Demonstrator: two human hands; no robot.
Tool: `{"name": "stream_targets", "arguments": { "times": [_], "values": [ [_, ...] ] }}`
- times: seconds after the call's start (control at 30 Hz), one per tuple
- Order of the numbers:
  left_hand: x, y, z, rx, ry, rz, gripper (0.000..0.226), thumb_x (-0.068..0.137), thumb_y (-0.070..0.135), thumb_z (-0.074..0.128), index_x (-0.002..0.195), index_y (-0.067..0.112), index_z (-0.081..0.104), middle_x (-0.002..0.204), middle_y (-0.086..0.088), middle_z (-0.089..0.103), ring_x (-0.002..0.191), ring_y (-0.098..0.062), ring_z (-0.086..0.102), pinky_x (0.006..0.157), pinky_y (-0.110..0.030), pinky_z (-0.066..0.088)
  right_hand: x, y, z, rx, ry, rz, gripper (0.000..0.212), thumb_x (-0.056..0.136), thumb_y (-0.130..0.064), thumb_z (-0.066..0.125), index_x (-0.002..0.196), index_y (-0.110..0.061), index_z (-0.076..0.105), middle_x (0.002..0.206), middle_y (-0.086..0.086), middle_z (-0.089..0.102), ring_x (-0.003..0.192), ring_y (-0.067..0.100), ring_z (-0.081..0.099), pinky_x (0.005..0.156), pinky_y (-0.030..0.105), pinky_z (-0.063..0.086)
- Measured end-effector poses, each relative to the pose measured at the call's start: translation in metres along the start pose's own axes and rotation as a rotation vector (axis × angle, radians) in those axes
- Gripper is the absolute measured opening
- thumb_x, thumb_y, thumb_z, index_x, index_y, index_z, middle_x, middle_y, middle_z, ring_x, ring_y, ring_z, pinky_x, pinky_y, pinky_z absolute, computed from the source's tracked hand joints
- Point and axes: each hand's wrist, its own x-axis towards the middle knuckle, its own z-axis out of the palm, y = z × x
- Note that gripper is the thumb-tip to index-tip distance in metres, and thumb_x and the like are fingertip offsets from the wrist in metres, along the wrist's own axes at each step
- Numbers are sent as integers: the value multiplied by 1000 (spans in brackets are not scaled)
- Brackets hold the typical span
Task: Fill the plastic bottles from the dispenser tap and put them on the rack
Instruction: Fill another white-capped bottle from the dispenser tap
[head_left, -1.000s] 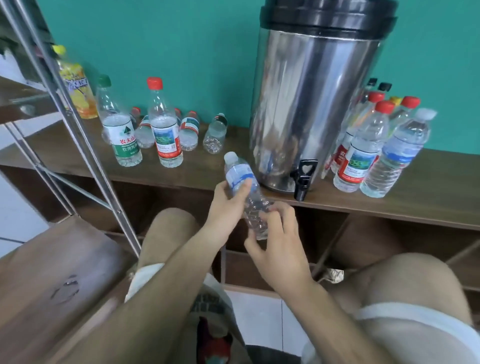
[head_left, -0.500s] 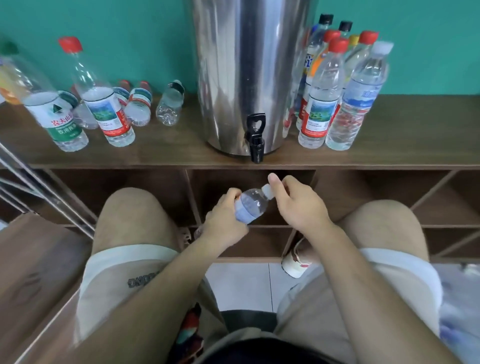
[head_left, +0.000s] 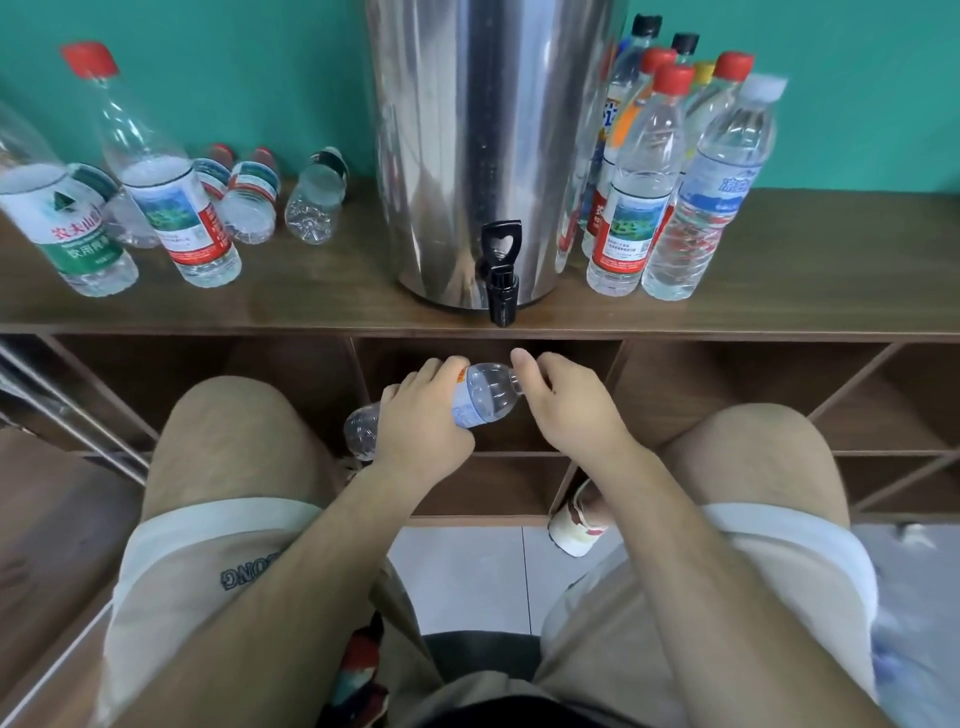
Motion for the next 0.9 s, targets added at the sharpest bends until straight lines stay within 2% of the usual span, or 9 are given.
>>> {"name": "stream_targets", "arguments": {
  "times": [0.1,0.23,0.33,0.4,0.5,0.6,0.7,0.77,0.9],
  "values": [
    [3,-2,-5,-19,-15,-2,62,75,10,74,132,24,53,117,2,58,107,-26,59,93,-42,43,0,3,-10,-23,-90,-94,41,107,-54,42,94,-18,58,84,-5,63,78,10,59,64,28,42],
    [7,0,-8,-69,-79,-21,61,77,9,75,131,24,53,118,2,58,106,-25,59,93,-41,42,3,11,-16,40,-119,-191,7,107,-22,54,102,-26,55,106,-15,57,97,-2,56,82,20,41],
    [8,3,-8,-236,-149,-101,61,75,5,74,127,28,53,116,6,58,104,-22,60,93,-43,50,4,11,-17,116,-20,-305,22,103,-3,57,117,-21,59,111,-19,53,101,-9,52,88,9,37],
    [8,5,-7,-430,-204,-178,63,72,2,75,123,32,53,111,8,60,101,-17,62,83,-40,56,6,10,-20,138,83,-369,30,101,1,58,126,-13,62,113,-17,52,103,-9,52,91,5,36],
    [9,7,-4,-619,-261,-240,66,68,-1,76,118,36,52,103,9,64,96,-15,66,68,-27,53,14,10,-28,160,213,-337,27,100,-6,64,126,-16,63,113,-18,53,100,-9,55,88,2,38],
    [11,9,0,-719,-306,-280,71,66,1,79,122,36,51,104,9,67,99,-16,67,74,-28,54,23,10,-32,185,333,-216,23,99,-20,70,119,-25,59,109,-15,59,99,-5,59,84,4,43],
    [13,11,3,-775,-305,-301,73,65,2,85,120,37,52,105,10,69,98,-13,68,75,-27,53,37,15,-37,51,392,-138,19,97,-28,72,109,-25,57,106,-10,60,106,9,56,90,24,49],
    [14,13,5,-805,-302,-299,74,66,3,88,120,38,52,107,12,68,99,-11,67,75,-24,51,46,20,-39,-61,390,-122,16,97,-28,72,105,-25,58,105,-11,58,114,15,51,97,34,45],
    [16,15,9,-859,-306,-292,80,67,5,88,122,48,50,111,16,68,105,-9,66,86,-27,54,59,27,-38,-130,365,-128,12,98,-27,69,105,-24,61,108,-11,55,121,20,50,97,31,30]
  ]
}}
